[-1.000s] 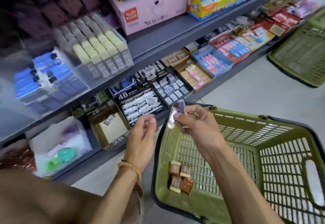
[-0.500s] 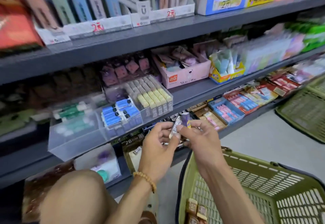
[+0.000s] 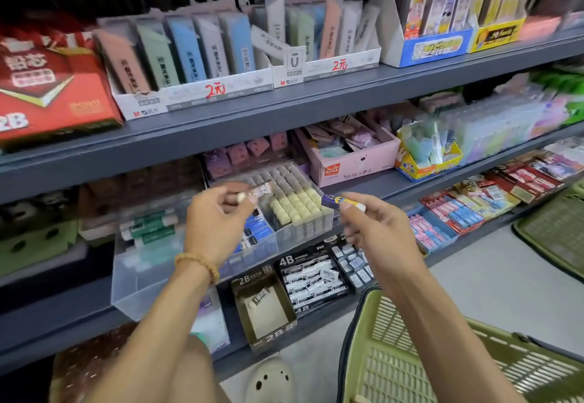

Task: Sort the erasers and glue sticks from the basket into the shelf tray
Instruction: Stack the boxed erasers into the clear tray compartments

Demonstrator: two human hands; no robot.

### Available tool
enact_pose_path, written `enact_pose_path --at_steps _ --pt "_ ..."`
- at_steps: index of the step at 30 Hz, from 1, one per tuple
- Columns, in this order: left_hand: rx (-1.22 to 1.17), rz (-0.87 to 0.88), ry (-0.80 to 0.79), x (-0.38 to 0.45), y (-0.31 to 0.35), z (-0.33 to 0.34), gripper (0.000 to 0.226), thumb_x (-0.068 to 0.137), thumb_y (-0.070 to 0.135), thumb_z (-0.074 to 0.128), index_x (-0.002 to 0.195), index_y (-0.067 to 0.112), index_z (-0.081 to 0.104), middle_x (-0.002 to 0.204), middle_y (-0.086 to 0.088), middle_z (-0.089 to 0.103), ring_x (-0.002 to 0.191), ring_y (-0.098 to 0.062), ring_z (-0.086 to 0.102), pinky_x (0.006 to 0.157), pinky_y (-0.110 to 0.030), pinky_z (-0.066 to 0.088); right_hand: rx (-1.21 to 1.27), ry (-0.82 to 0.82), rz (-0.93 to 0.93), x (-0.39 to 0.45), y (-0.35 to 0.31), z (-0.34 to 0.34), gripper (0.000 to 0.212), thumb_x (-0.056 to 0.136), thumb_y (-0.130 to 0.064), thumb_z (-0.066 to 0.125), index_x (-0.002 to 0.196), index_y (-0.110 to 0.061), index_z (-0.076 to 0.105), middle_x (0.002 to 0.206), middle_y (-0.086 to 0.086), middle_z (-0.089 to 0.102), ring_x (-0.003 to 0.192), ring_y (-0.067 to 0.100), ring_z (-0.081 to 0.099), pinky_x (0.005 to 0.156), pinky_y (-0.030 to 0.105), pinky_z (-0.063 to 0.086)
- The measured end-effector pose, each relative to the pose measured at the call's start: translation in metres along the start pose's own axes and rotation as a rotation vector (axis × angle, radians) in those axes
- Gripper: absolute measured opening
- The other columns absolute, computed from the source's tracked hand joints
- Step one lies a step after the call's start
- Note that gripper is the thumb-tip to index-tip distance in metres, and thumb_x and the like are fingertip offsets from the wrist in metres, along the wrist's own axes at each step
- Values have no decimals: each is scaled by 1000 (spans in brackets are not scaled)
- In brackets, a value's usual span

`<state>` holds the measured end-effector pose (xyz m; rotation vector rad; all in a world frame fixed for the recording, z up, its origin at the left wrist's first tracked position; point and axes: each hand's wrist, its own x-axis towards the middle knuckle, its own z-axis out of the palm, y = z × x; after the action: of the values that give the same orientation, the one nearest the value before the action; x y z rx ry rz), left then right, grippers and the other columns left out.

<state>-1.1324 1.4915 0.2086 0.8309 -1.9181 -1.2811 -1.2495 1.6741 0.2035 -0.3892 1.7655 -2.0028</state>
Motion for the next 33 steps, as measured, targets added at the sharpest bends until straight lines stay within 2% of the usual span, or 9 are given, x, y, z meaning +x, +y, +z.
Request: enact_pose_path --at_steps 6,10,13,15,17,21,24,26,33 --pt "90 -53 19 44 -3 -6 24 83 6 72 77 26 61 69 5 63 70 -18 61 72 -33 53 -5 -4 48 16 2 9 23 98 -7 54 112 -15 71 73 0 66 57 11 52 56 26 41" --pt "201 -25 -75 63 -5 -4 19 86 17 71 78 32 64 70 13 65 72 -16 63 75 -28 51 -47 -9 47 22 5 11 25 98 -7 53 107 -18 73 75 1 67 58 11 53 58 27 43" --pt "236 19 -156 68 -1 5 17 87 18 71 80 32 65 72 16 65 64 -2 61 69 -18 49 -63 -3 55 26 10 12 25 98 -7 53 105 -19 73 80 4 69 58 11 54 59 27 44" --pt "316 63 -214 67 2 9 17 88 16 69 82 32 65 71 16 62 54 10 54 57 -6 41 -64 5 60 27 12 12 24 98 -7 54 106 -18 73 79 3 70 58 11 54 60 27 45" --pt "383 101 -245 70 2 10 20 88 16 69 81 33 64 70 17 60 51 10 51 52 -4 38 -63 9 60 28 13 10 24 98 -6 53 106 -17 73 75 0 70 58 10 53 59 26 45" --pt "567 98 -305 77 6 5 9 91 28 65 95 36 65 81 18 61 69 6 52 58 -6 36 -46 14 62 31 12 9 24 97 -5 53 105 -15 73 69 -4 69 56 10 52 58 25 44" --pt "660 126 -389 83 6 5 21 92 28 64 113 29 68 106 10 64 88 -5 57 77 -18 41 -51 16 62 32 13 9 24 97 -5 53 104 -17 73 69 -4 69 56 9 52 58 26 44" --pt "708 170 -425 83 6 9 25 92 26 64 116 25 69 112 6 64 90 -7 57 80 -20 41 -56 11 57 32 13 9 23 97 -6 54 104 -18 73 71 -2 69 57 9 53 60 27 44" --pt "632 190 -386 83 8 10 10 92 26 62 98 33 65 79 16 60 72 -3 56 61 -14 41 -53 5 52 30 12 5 24 97 -6 54 105 -16 73 76 2 71 59 11 52 61 29 45"
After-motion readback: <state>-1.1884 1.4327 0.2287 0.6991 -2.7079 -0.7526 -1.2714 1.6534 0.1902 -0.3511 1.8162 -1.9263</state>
